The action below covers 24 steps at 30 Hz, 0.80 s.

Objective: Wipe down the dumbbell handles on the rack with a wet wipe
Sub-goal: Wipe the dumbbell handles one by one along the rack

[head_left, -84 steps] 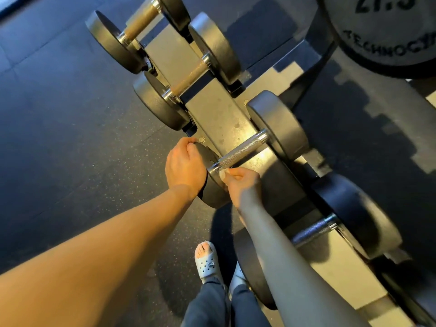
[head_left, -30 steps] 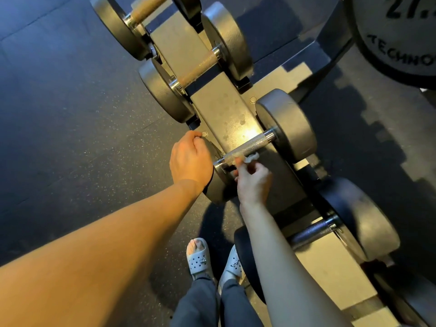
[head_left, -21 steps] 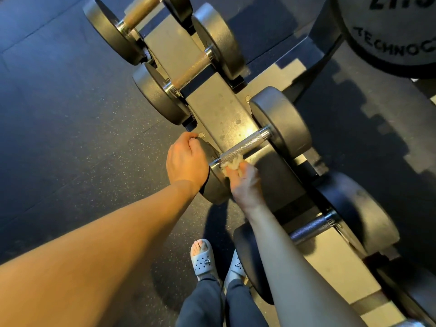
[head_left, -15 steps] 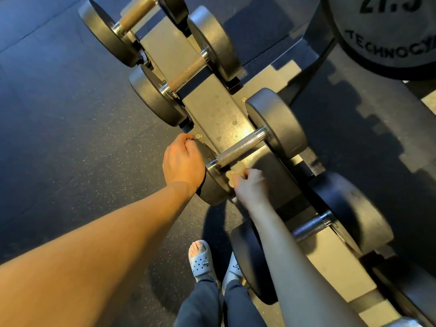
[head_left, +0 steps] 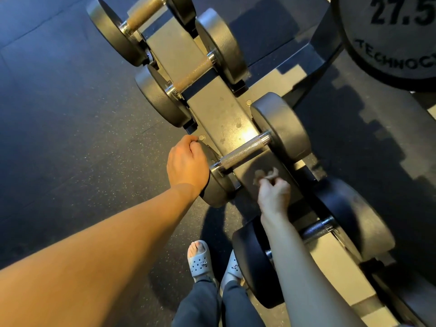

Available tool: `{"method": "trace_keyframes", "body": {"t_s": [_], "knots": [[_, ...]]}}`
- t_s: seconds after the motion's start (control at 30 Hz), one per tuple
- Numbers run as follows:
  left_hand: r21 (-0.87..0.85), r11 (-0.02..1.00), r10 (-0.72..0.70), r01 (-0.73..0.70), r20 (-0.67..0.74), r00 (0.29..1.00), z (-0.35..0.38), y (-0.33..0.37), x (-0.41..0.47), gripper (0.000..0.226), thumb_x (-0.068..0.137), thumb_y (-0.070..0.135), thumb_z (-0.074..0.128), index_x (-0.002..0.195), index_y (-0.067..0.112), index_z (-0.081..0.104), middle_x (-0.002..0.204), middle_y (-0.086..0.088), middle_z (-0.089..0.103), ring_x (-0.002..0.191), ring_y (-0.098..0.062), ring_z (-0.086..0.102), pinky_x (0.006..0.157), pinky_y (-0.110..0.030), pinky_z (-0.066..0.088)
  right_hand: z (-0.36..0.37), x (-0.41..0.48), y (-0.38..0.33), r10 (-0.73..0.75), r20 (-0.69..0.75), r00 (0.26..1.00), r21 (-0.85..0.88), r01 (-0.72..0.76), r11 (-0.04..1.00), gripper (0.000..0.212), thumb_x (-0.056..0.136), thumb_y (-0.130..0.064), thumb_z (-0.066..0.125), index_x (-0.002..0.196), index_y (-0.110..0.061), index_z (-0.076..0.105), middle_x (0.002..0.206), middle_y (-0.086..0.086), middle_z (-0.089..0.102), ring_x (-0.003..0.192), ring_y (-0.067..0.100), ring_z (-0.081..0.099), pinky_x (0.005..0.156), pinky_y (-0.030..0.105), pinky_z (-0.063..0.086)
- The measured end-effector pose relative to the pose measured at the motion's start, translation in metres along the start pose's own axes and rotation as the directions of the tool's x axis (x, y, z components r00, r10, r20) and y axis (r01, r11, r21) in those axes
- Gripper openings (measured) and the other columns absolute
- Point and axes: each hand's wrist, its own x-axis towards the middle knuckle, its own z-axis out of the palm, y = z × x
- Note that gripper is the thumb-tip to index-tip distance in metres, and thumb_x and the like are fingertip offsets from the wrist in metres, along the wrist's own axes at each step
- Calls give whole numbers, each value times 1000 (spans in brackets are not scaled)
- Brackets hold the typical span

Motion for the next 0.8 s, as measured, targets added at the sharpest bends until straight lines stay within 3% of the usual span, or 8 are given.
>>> {"method": "trace_keyframes", "body": {"t_s": [0.03, 0.13, 0.27, 0.43, 0.53, 0.6, 0.7, 0.8], "knots": [[-2, 1000, -2, 2, 1, 1000, 0, 0, 0, 37, 108, 20, 32, 129, 17, 63, 91, 13, 53, 77, 0, 51, 69, -16, 37, -4, 0, 1, 6, -13, 1000, 31, -5, 999, 7, 95, -19, 63, 92, -15, 67, 98, 14, 73, 88, 26, 70, 86, 47, 59], [-7, 1000, -7, 7, 2, 1000, 1, -1, 1, 38, 108, 22, 31, 129, 19, 62, 97, 11, 59, 84, -6, 55, 76, -25, 41, 1, -5, -14, 5, 207, 978, 156, -38, 987, 17, 98, -29, 65, 101, -12, 65, 88, 6, 70, 73, 11, 64, 65, 27, 55], [3, 1000, -14, 14, 11, 1000, 1, 1, 1, 36, 109, 20, 32, 127, 19, 63, 82, 22, 49, 76, -1, 51, 66, -14, 36, 22, -3, -29, -59, 334, 941, 253, -30, 967, 23, 99, -31, 63, 100, -9, 64, 75, -1, 59, 64, 8, 53, 62, 23, 45], [8, 1000, -14, 14, 27, 1000, 1, -1, 0, 36, 109, 19, 30, 128, 18, 61, 85, 23, 50, 75, 1, 50, 64, -11, 33, 27, -1, -9, -133, 328, 935, 108, 103, 989, 12, 97, -27, 57, 90, -18, 59, 79, 1, 56, 70, 14, 54, 69, 31, 46], [4, 1000, -10, 10, 46, 999, -1, 1, 1, 36, 109, 19, 31, 129, 18, 60, 96, 12, 57, 77, 2, 51, 64, -9, 32, 25, -3, -19, 36, 466, 884, -58, -10, 998, 21, 99, -28, 58, 114, -18, 50, 103, 8, 59, 86, 16, 58, 72, 29, 47], [7, 1000, -8, 8, 53, 999, -2, 2, 1, 36, 108, 20, 31, 129, 18, 60, 94, 12, 57, 77, 2, 51, 65, -11, 34, 18, -7, -26, 142, 456, 879, -251, -26, 968, 10, 100, -22, 59, 108, -18, 54, 106, 7, 62, 92, 15, 61, 73, 27, 49], [-4, 999, 35, -35, 67, 997, -2, -1, 5, 45, 101, 31, 28, 130, 18, 60, 112, -1, 65, 96, -14, 59, 86, -34, 50, 16, -10, -37, 109, 319, 942, -352, 10, 936, 8, 98, -20, 61, 104, -15, 61, 97, 3, 65, 95, 19, 63, 79, 34, 52], [-14, 997, 80, -79, 116, 990, -5, -7, 10, 40, 101, 26, 33, 128, 12, 60, 117, -9, 64, 109, -28, 56, 94, -50, 48, 26, -17, -44, 84, 321, 943, -28, -80, 996, 18, 94, -14, 68, 107, -2, 68, 92, 12, 70, 77, 14, 63, 65, 23, 52]]}}
